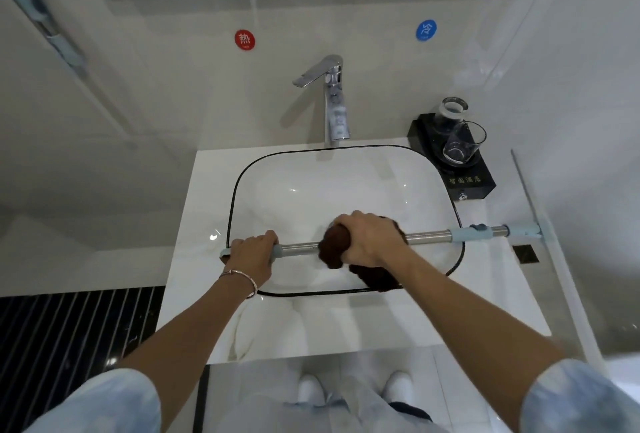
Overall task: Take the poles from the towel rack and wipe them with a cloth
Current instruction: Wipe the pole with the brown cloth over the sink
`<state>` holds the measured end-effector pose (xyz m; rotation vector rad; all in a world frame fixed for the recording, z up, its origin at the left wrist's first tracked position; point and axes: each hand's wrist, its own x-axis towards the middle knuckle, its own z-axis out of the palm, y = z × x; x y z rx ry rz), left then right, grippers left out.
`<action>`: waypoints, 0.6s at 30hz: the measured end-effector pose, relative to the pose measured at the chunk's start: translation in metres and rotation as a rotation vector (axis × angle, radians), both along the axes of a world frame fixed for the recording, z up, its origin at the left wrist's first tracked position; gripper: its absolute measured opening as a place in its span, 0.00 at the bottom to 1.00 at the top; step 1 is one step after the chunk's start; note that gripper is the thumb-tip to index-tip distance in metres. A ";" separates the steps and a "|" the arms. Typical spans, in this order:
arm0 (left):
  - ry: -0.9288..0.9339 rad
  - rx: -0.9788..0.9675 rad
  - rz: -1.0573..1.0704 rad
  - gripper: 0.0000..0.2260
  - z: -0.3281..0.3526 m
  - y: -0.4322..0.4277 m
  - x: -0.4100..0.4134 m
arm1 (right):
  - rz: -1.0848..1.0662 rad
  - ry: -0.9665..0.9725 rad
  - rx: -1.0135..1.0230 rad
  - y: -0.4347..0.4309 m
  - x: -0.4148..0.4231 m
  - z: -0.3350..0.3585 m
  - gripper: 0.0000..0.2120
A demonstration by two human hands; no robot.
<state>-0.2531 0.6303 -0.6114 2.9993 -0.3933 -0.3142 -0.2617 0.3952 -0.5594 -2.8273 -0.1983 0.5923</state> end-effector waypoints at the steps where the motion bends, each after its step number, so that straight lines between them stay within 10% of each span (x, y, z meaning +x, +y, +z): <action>1: -0.002 0.002 -0.002 0.08 0.000 0.000 0.000 | 0.029 -0.015 -0.004 0.015 0.000 -0.002 0.26; 9: 0.107 0.096 0.042 0.05 0.011 0.003 0.004 | 0.132 -0.154 0.037 0.083 -0.020 -0.021 0.29; 18: 0.004 0.219 -0.069 0.11 0.000 0.007 0.002 | -0.067 -0.124 -0.083 -0.038 -0.024 -0.008 0.28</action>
